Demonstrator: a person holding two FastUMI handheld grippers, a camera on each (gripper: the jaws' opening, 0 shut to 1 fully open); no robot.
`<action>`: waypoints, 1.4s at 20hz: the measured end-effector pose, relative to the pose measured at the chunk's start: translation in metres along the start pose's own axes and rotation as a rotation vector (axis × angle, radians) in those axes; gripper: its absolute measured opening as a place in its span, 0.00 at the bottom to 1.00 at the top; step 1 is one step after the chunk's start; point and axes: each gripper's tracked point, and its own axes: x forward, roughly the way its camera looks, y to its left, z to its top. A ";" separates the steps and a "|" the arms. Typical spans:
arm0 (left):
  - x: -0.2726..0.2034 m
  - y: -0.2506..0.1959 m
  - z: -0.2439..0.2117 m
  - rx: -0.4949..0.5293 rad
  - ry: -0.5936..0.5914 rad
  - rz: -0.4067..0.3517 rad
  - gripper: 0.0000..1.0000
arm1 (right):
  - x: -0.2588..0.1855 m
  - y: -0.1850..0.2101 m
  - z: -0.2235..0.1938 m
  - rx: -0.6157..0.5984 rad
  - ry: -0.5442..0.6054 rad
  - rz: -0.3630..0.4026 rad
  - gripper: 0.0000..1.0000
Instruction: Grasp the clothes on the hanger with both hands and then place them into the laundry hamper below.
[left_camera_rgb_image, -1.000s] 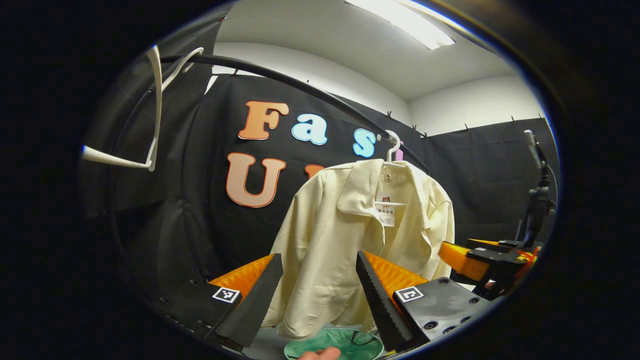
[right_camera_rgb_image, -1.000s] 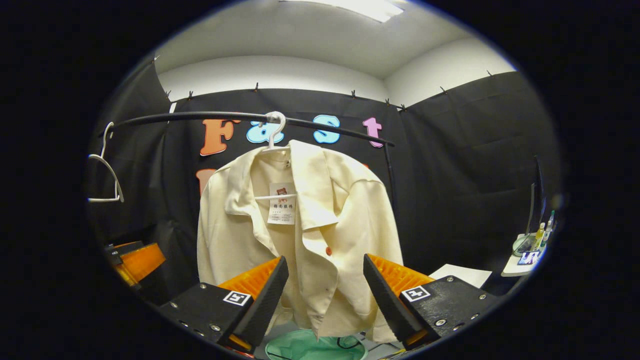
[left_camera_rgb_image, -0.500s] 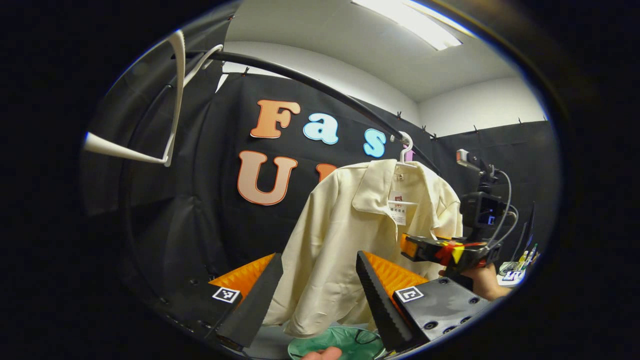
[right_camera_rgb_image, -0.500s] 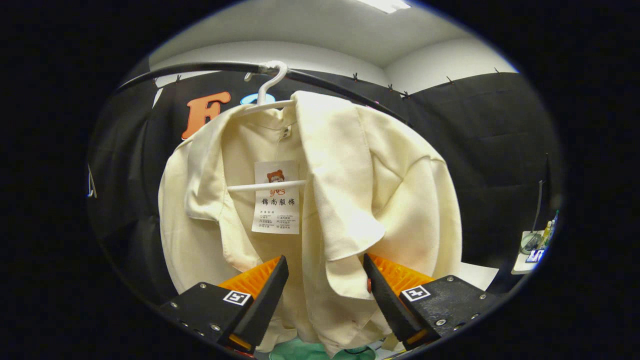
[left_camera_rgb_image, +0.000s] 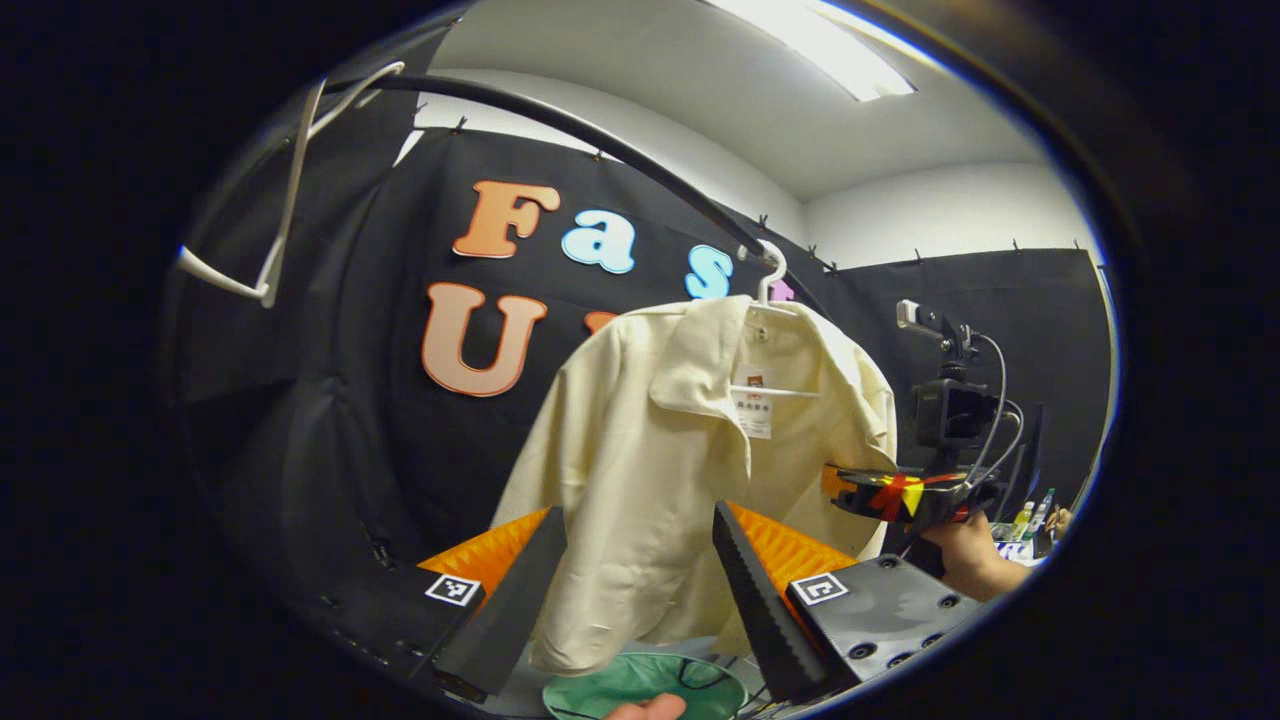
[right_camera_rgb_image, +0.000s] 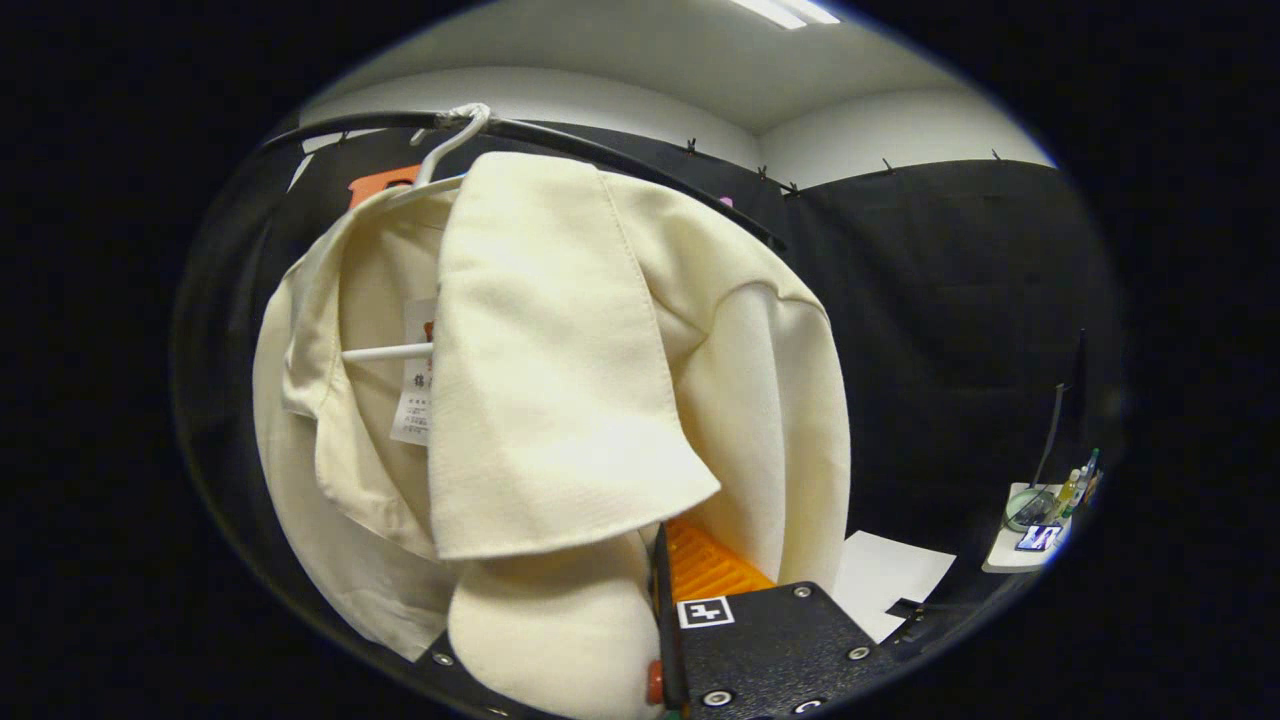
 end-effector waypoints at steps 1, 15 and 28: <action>0.014 -0.012 -0.006 -0.007 0.010 -0.029 0.97 | -0.011 0.001 0.005 -0.005 -0.008 0.028 0.12; 0.174 -0.003 -0.045 0.112 -0.121 0.316 0.95 | -0.048 -0.019 0.028 -0.042 -0.032 0.228 0.10; 0.097 0.129 0.041 0.596 -0.182 0.665 0.10 | -0.065 -0.022 0.047 -0.032 -0.095 0.208 0.10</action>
